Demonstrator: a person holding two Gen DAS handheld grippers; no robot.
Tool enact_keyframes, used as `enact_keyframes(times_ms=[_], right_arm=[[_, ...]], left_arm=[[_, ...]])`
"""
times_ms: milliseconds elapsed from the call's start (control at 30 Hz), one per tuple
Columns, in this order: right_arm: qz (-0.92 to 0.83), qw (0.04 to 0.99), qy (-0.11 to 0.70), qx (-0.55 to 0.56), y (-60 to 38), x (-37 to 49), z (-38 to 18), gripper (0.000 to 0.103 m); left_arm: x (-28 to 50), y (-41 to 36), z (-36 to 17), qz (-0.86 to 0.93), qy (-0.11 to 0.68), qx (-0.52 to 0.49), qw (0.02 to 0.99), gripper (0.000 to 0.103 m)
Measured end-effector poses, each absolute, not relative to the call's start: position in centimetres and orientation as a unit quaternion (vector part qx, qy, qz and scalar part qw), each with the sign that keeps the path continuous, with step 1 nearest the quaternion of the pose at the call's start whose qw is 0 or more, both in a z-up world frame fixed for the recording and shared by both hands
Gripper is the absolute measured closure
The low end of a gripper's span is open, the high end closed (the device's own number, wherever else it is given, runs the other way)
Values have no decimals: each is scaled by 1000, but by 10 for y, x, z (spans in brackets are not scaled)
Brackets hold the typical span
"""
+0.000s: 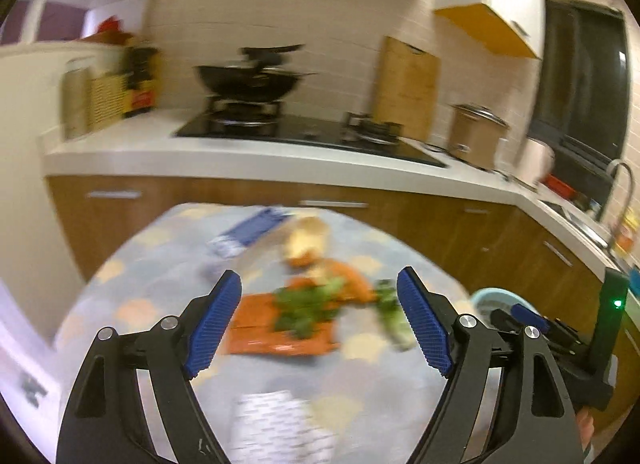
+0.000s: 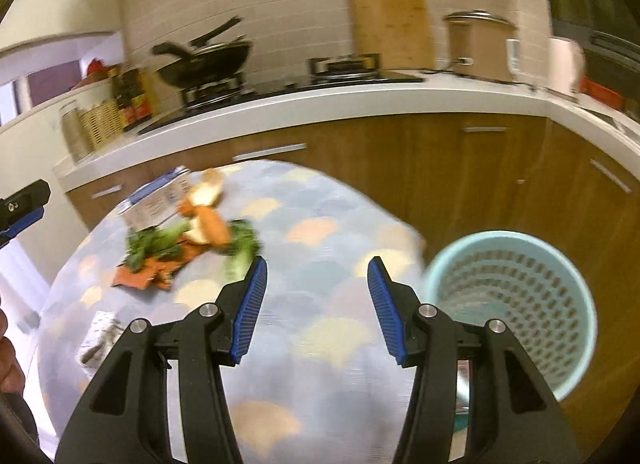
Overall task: Collect trash
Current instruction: 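Move left tool to the white dotted napkin while right tool reaches the bok choy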
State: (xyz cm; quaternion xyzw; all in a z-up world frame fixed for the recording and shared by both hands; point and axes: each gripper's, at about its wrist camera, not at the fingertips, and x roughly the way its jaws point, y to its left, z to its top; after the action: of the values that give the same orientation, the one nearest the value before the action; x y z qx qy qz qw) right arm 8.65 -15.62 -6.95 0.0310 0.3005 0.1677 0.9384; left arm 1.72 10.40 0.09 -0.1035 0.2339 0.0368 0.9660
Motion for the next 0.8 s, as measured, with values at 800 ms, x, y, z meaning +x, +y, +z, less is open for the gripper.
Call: enact_keyframes(times_ms=[800], right_arm=[[226,919,324,-20,-68,87,-103,66]], left_arm=[[-8,112,-117,-48,398,-117,909,23]])
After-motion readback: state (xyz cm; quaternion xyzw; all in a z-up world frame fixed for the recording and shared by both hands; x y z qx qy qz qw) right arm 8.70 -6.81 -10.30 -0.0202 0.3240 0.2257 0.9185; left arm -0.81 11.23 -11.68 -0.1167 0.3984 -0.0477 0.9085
